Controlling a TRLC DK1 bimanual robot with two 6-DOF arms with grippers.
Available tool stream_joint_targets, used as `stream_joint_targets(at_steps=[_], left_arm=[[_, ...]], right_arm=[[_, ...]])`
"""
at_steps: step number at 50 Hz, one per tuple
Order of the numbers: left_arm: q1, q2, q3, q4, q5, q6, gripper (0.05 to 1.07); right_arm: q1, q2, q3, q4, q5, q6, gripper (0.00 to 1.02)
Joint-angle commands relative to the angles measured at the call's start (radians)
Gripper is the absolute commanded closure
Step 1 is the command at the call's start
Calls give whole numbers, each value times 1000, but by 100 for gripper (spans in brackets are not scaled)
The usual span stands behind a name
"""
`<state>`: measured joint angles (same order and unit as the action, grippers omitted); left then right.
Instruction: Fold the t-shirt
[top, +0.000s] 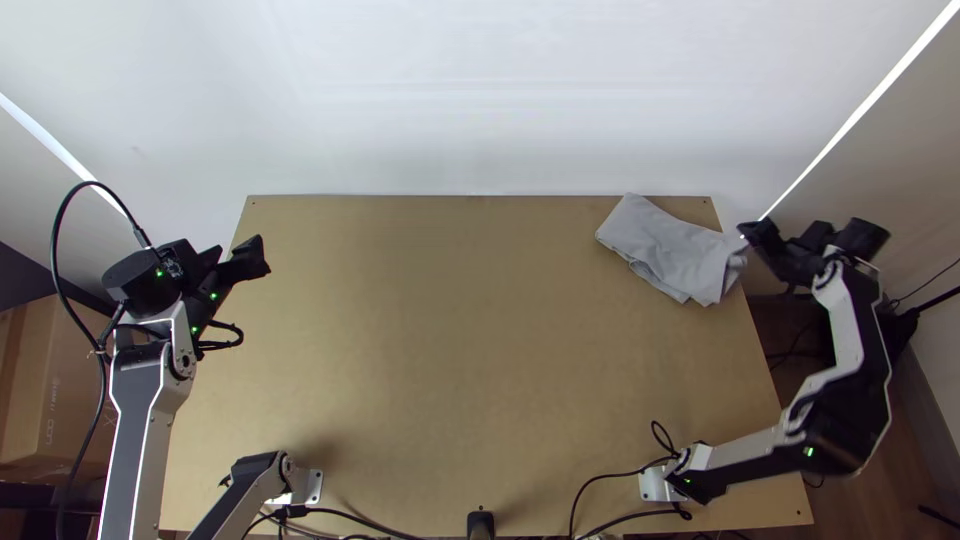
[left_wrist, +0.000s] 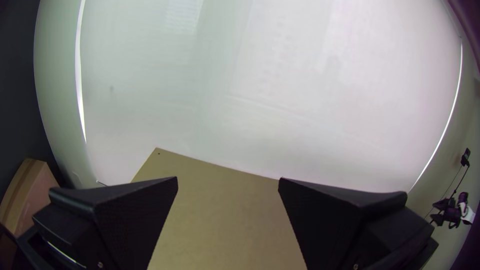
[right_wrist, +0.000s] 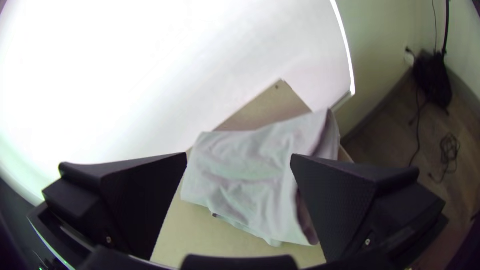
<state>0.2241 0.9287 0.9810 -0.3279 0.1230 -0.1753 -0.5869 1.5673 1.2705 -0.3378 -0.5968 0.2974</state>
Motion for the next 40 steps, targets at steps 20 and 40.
stream_joint_targets(at_steps=[20, 40], left_arm=[[4, -123, -281, 262, 0, 0, 9], [-69, -430, -587, 544, -126, 13, 10]], right_arm=[[-19, -753, -415, 272, 181, -145, 4], [30, -1222, -789, 596, 348, -132, 4]])
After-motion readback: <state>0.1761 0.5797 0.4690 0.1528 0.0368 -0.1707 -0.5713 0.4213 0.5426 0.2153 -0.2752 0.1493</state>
